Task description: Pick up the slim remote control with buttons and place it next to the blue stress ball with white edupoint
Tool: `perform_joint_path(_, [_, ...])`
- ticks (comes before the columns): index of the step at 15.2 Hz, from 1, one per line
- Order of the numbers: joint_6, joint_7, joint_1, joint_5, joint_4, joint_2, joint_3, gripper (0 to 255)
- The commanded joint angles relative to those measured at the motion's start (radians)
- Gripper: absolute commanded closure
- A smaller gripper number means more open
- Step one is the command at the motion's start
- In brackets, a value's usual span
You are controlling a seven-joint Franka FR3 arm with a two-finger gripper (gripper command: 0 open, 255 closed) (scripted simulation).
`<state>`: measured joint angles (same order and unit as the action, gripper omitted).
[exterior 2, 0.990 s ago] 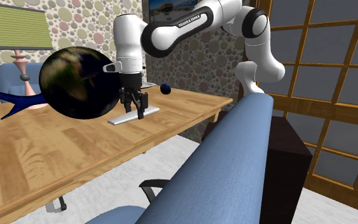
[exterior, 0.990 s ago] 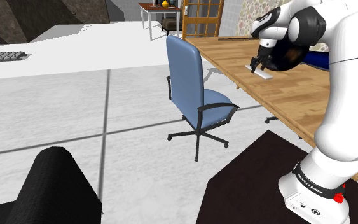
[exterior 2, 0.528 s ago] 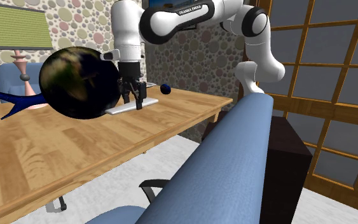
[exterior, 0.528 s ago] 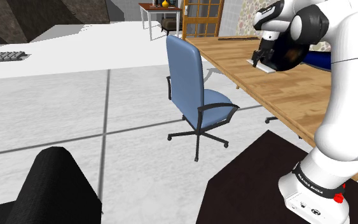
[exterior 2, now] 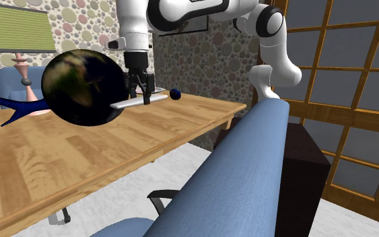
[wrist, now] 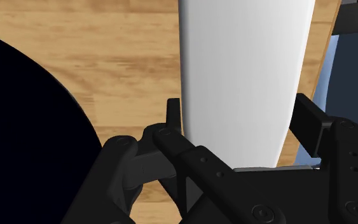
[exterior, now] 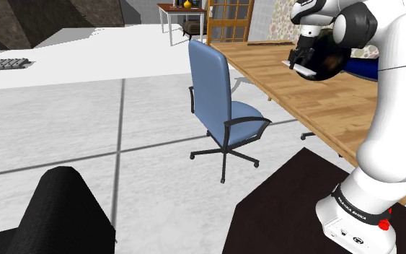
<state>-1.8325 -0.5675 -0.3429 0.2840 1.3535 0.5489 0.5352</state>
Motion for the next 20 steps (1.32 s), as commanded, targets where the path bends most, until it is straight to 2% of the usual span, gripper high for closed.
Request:
perform_joint_path(1, [0.027,0.003,-0.003,-0.002,-0.026,-0.002,0.001,255])
perform_joint_path(5, [0.077,0.008,-0.01,-0.005,-0.075,-0.004,0.003,255])
perform_joint_path(12, [-0.057,-0.05,0.047,-0.112,0.303,-0.268,0.069,255])
perform_joint_path(20, [-0.136,-0.083,0.047,-0.267,0.598,-0.532,0.13,255])
